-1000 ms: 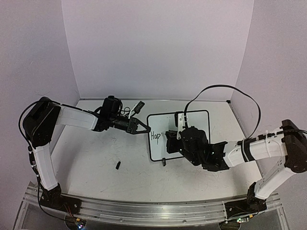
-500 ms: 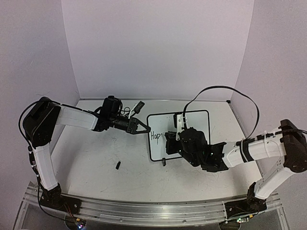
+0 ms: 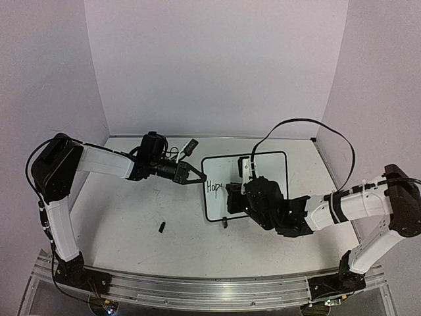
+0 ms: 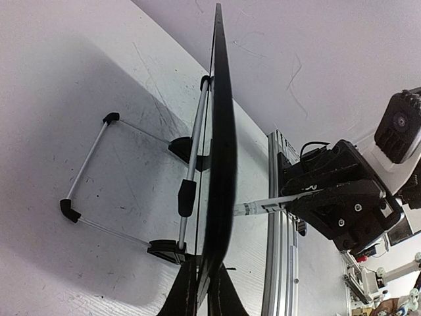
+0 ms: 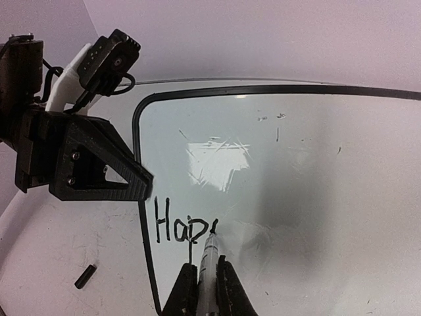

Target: Write a sentence on the whiteboard

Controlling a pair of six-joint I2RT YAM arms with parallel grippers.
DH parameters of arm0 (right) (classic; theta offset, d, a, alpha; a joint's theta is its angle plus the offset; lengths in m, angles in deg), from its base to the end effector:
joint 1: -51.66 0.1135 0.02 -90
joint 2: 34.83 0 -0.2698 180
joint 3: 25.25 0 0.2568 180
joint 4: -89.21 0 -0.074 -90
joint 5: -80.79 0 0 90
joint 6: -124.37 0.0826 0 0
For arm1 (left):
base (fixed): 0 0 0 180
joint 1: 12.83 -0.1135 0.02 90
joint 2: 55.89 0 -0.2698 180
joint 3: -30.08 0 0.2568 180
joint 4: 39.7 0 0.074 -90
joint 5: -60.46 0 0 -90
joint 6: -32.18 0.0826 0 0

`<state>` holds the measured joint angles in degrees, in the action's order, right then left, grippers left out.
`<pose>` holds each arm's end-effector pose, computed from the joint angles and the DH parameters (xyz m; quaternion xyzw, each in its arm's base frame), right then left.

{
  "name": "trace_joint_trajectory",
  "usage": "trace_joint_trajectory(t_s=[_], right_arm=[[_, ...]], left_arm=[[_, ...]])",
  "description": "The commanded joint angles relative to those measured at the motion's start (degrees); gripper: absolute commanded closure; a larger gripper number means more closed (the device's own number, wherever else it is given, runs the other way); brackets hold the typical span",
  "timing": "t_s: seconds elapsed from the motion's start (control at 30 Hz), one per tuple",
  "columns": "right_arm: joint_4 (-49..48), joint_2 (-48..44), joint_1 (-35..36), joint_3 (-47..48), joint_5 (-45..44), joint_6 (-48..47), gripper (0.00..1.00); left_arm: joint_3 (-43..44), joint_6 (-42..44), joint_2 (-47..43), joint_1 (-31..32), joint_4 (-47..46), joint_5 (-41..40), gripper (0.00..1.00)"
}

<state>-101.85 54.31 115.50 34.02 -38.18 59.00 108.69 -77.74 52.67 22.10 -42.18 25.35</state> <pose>0.2022 0.3208 0.2082 -0.1270 0.7905 0.2474 0.5457 0.3189 -0.3052 0.1850 0.3362 0.7208 -0.5618 0.2274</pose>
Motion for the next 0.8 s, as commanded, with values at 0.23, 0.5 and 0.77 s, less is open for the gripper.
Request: trace_joint_trajectory(t_s=[0.23,0.5,0.77], right_arm=[[3.0,0.8,1.5,-0.4,-1.1,4.1,1.0],[3.5,1.0,2.2,-1.3,-1.3,5.6,1.0],[3.8,1.0,2.5,-1.2,-1.3,6.0,1.0]], left_arm=[[-0.3,-1.8,-2.9,0.4,0.5,2.8,1.0],[-0.4,-1.7,-3.0,0.4,0.5,2.8,1.0],[-0.4,-1.7,-3.0,0.4,0.5,2.8,1.0]])
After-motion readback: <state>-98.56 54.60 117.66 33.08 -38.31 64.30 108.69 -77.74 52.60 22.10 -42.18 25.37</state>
